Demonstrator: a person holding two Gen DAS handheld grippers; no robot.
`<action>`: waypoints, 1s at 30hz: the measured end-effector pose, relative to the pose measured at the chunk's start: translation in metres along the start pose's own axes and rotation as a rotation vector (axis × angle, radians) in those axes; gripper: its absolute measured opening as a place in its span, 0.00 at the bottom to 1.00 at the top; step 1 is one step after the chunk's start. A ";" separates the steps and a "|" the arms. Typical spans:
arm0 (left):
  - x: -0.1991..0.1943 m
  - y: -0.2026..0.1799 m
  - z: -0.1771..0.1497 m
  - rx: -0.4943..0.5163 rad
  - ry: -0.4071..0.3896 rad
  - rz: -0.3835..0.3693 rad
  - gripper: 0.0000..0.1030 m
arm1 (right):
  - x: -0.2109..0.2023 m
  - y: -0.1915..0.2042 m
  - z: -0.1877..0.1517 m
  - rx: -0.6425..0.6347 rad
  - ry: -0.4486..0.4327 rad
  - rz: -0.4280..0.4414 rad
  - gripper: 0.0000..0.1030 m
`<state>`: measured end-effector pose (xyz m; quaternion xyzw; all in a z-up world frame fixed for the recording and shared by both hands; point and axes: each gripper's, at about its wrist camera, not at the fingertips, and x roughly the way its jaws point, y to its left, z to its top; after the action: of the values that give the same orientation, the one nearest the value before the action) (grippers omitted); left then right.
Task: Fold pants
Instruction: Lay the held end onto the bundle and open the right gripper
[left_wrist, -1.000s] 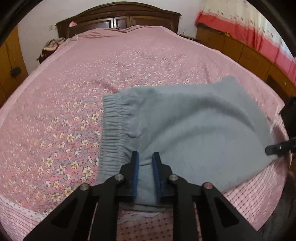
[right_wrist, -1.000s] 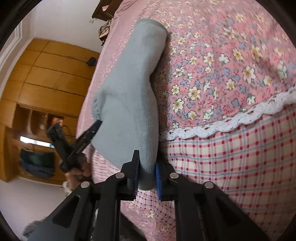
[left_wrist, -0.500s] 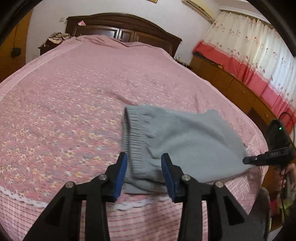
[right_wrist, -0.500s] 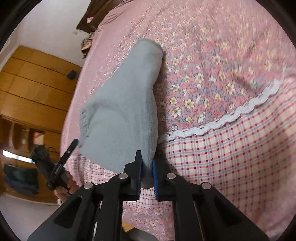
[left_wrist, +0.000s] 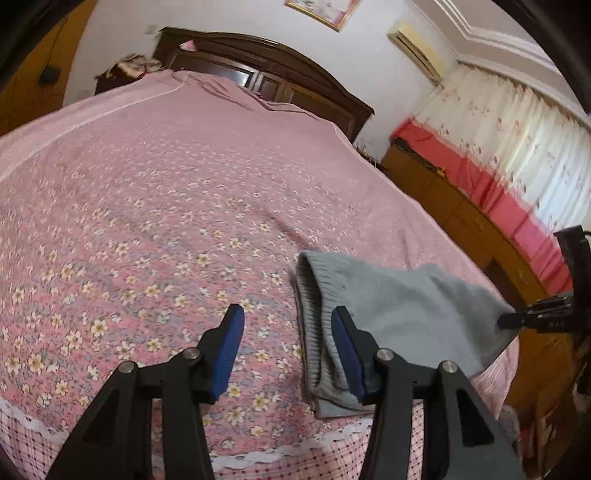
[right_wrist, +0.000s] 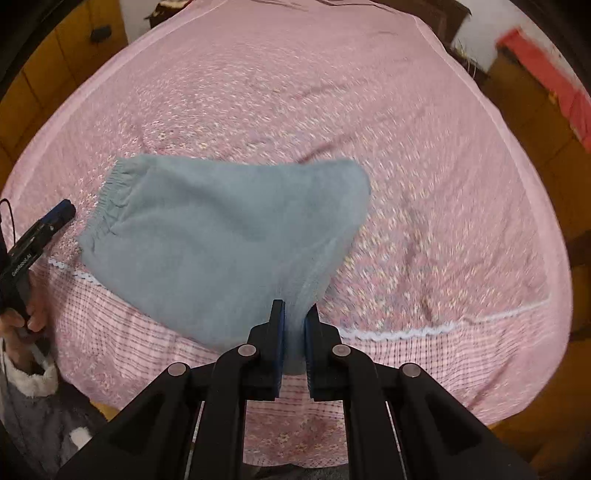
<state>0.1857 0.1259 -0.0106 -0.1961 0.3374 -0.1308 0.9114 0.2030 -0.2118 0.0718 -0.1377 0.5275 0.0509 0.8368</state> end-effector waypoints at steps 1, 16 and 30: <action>-0.002 0.003 -0.002 -0.017 0.001 -0.006 0.50 | -0.001 0.008 0.004 -0.019 -0.002 -0.012 0.10; -0.011 0.041 0.007 -0.091 -0.005 -0.010 0.50 | 0.001 0.119 0.053 -0.248 -0.056 0.060 0.10; -0.002 0.079 0.022 -0.192 0.001 -0.019 0.50 | 0.026 0.201 0.041 -0.497 -0.015 0.246 0.10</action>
<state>0.2070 0.2029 -0.0293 -0.2859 0.3470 -0.1067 0.8868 0.2038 -0.0094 0.0291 -0.2730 0.5055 0.2809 0.7687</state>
